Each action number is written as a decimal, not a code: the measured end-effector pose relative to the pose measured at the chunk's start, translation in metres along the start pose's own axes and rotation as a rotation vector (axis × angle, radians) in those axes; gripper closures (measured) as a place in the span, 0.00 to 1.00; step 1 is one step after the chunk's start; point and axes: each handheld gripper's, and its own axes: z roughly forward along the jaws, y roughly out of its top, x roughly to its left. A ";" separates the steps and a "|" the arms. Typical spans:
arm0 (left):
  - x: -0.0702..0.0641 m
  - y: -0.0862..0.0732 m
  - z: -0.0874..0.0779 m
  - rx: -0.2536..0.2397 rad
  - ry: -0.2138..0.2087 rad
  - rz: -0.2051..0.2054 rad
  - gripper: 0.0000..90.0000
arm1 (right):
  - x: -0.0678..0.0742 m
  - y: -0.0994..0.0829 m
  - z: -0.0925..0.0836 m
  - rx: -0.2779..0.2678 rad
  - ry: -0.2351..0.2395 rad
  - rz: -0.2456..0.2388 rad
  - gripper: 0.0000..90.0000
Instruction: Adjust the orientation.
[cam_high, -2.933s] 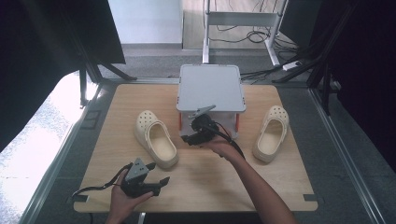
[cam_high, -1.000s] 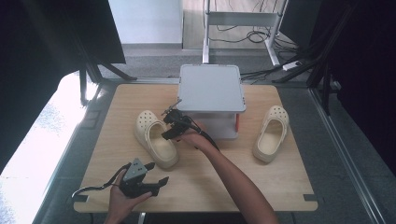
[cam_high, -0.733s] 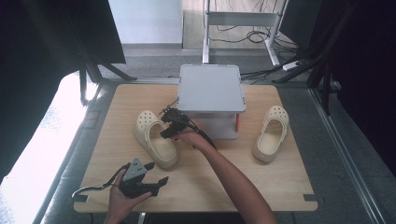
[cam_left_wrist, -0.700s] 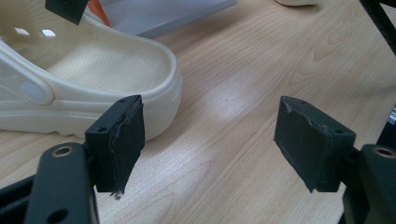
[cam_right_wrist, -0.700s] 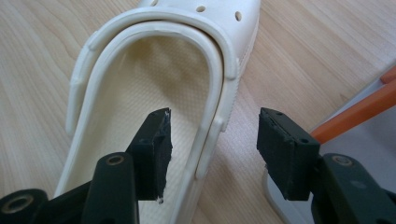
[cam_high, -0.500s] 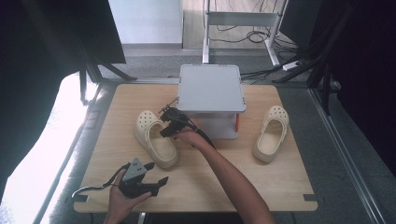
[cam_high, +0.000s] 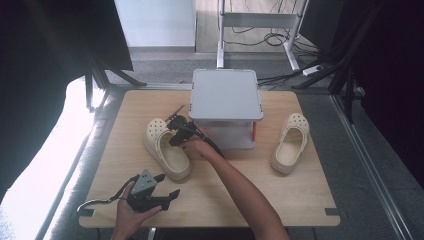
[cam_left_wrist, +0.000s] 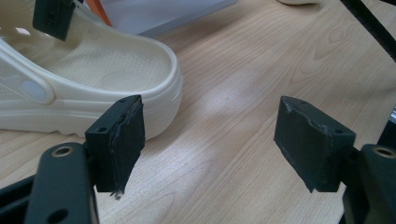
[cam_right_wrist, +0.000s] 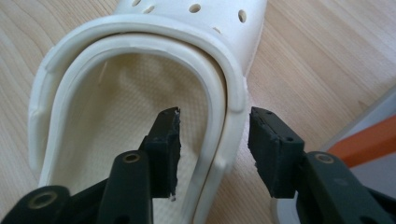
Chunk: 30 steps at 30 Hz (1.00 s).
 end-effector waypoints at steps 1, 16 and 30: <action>0.000 0.000 0.000 0.001 0.000 0.000 0.28 | 0.000 0.001 0.002 0.004 -0.002 0.000 0.63; 0.000 0.000 0.000 0.004 0.005 0.005 0.28 | 0.000 0.003 0.014 0.046 -0.011 0.051 0.83; 0.001 -0.001 -0.001 0.011 0.022 0.014 0.28 | 0.004 -0.001 -0.003 0.005 0.019 0.061 0.86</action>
